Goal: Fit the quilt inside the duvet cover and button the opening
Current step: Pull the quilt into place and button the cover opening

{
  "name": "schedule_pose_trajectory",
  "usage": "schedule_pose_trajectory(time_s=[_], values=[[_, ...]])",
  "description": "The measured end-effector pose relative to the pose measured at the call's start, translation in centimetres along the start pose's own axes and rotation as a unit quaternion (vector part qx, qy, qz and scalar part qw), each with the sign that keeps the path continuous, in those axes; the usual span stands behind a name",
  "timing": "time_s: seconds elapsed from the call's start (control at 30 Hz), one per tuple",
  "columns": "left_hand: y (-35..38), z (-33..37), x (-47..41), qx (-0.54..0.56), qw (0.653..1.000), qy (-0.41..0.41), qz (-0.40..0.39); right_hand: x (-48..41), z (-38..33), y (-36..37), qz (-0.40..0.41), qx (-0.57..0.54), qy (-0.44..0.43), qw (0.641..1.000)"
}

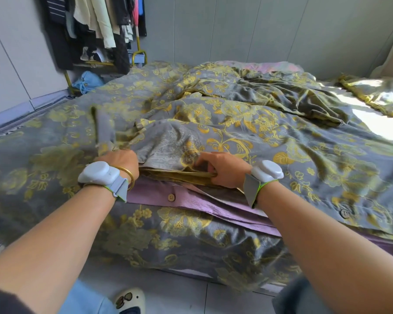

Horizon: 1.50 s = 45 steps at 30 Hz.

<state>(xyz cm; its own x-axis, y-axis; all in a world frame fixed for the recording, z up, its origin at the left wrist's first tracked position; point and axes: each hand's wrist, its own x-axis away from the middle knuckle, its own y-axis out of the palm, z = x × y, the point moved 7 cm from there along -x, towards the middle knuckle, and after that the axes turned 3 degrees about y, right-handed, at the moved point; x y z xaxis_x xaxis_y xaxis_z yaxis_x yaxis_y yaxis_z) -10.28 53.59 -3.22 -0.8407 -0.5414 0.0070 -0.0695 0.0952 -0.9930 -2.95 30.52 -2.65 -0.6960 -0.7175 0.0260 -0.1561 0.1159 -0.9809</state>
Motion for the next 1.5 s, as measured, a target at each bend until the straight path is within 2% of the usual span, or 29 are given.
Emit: schedule_pose_trajectory(time_s=[0.07,0.13,0.2,0.3,0.37,0.43,0.5,0.6,0.67,0.77,0.83,0.9,0.97,1.03,1.1,1.17,1.23,1.33,1.5], values=[[-0.5,0.4,0.3,-0.017,1.000,0.006,0.001,0.7,0.5,-0.3,-0.007,-0.002,0.013,1.000],[-1.6,1.6,0.6,-0.021,0.999,0.032,0.038,1.4,1.2,-0.2,-0.026,-0.002,0.023,0.999],[-3.1,5.2,1.4,0.021,0.979,0.169,0.111,2.2,2.3,-0.2,-0.035,0.014,0.038,0.999],[-4.2,11.3,4.7,0.184,0.898,0.379,0.129,3.4,4.0,-0.7,-0.030,0.048,0.064,0.996],[-3.4,14.6,6.6,0.152,0.875,0.438,0.141,3.9,4.4,-1.1,-0.026,0.057,0.073,0.995],[-2.8,16.2,6.6,0.138,0.874,0.435,0.164,4.2,4.7,-1.8,0.006,0.045,0.081,0.996],[-3.5,16.1,5.2,0.253,0.878,0.370,0.168,4.6,5.5,-2.6,0.040,0.038,0.093,0.994],[-4.7,14.6,3.2,0.394,0.858,0.276,0.179,5.2,7.5,-3.0,0.028,0.084,0.120,0.989],[-5.3,14.8,3.2,0.388,0.855,0.276,0.207,6.0,9.8,-4.2,0.061,0.093,0.160,0.981],[-5.4,16.9,4.7,0.337,0.824,0.389,0.236,7.8,12.1,-6.4,0.127,0.056,0.197,0.971],[-4.4,19.0,6.4,0.246,0.809,0.481,0.231,8.6,12.8,-7.0,0.130,0.036,0.193,0.972],[-2.6,21.0,7.9,0.133,0.809,0.534,0.208,9.2,13.2,-6.6,0.096,0.035,0.189,0.977],[-1.2,22.3,8.7,0.050,0.817,0.534,0.209,9.5,13.7,-5.9,0.061,0.034,0.192,0.979],[-1.7,22.8,9.2,0.046,0.821,0.517,0.236,9.9,13.9,-5.7,0.059,0.016,0.195,0.979],[-2.7,22.8,8.5,0.119,0.846,0.470,0.223,10.3,14.3,-5.8,0.072,-0.012,0.198,0.978],[-3.2,22.0,6.7,0.226,0.875,0.398,0.161,10.4,14.6,-6.0,0.091,-0.044,0.200,0.975],[-3.0,22.0,5.2,0.286,0.888,0.351,0.079,10.6,15.1,-6.2,0.103,-0.056,0.201,0.973],[-2.5,22.1,4.1,0.340,0.887,0.314,-0.005,10.7,15.8,-5.7,0.093,-0.054,0.203,0.973],[-2.9,21.8,3.6,0.451,0.858,0.240,-0.053,11.1,16.3,-5.3,0.072,-0.022,0.202,0.977]])
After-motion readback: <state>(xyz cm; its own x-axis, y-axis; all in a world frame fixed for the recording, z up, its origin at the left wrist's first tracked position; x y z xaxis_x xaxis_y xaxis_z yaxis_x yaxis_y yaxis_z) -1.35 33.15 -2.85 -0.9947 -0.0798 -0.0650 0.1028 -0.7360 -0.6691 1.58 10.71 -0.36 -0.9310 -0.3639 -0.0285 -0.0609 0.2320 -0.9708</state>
